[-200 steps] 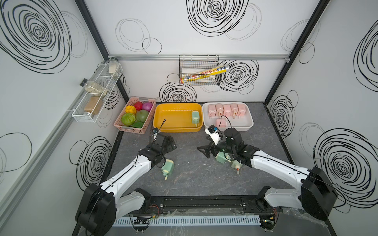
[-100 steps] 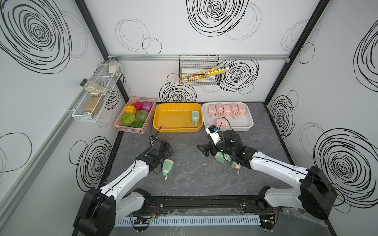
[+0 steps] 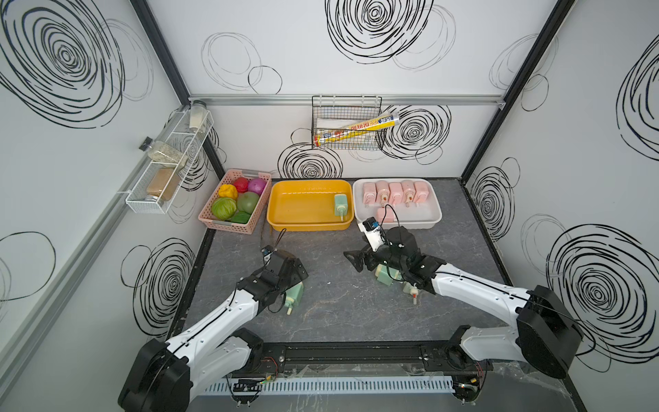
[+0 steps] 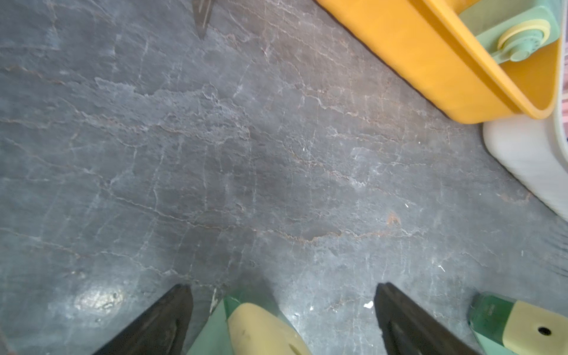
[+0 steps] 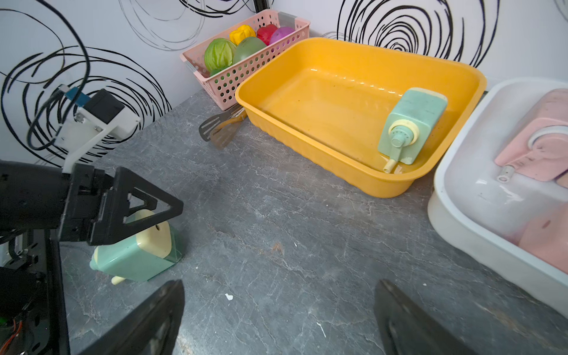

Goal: Place the pencil sharpeners by color into the storage box
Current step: Pick up the pencil sharpener from the center of the board.

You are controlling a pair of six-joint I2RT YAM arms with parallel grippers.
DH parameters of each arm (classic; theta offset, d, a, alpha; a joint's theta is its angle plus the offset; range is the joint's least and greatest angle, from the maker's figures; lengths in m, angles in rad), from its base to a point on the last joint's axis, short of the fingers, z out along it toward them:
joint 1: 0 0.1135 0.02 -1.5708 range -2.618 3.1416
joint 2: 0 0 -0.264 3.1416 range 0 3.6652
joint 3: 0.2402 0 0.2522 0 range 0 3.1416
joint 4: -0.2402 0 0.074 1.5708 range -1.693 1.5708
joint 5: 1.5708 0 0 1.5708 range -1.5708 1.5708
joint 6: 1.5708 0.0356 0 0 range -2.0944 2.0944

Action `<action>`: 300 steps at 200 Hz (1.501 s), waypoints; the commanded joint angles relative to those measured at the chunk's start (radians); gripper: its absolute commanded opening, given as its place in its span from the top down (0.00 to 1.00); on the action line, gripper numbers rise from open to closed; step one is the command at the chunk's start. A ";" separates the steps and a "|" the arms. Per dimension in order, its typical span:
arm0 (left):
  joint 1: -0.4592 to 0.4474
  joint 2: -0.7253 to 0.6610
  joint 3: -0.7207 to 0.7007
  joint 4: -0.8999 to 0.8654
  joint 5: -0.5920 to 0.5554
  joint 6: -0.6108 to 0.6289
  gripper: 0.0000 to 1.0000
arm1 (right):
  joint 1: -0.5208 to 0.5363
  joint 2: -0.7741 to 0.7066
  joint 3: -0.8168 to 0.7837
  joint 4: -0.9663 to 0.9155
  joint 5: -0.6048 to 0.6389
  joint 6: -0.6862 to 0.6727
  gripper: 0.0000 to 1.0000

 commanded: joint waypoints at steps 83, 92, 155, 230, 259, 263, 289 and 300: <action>-0.134 -0.051 -0.041 -0.026 -0.051 -0.204 0.01 | 0.003 0.046 0.052 0.011 -0.003 0.012 0.00; -0.147 -0.050 -0.040 -0.031 -0.053 -0.204 0.01 | 0.003 0.050 0.055 0.011 -0.007 0.014 0.00; -0.223 -0.056 -0.014 -0.175 -0.155 -0.069 0.01 | 0.003 0.071 0.076 0.006 -0.014 0.018 0.00; -0.406 -0.078 -0.073 -0.086 -0.256 0.084 0.01 | 0.003 0.080 0.090 -0.001 -0.004 0.021 0.00; -0.436 -0.079 -0.083 -0.118 -0.307 0.082 0.01 | 0.003 0.082 0.095 -0.003 -0.002 0.022 0.00; -0.440 -0.082 -0.082 -0.123 -0.316 0.082 0.02 | 0.003 0.082 0.096 -0.003 -0.002 0.022 0.00; -0.472 -0.111 -0.091 -0.123 -0.360 0.092 0.12 | 0.003 0.088 0.101 -0.003 -0.001 0.026 0.00; -0.481 -0.120 -0.097 -0.115 -0.369 0.101 0.17 | 0.003 0.091 0.105 -0.004 0.000 0.028 0.00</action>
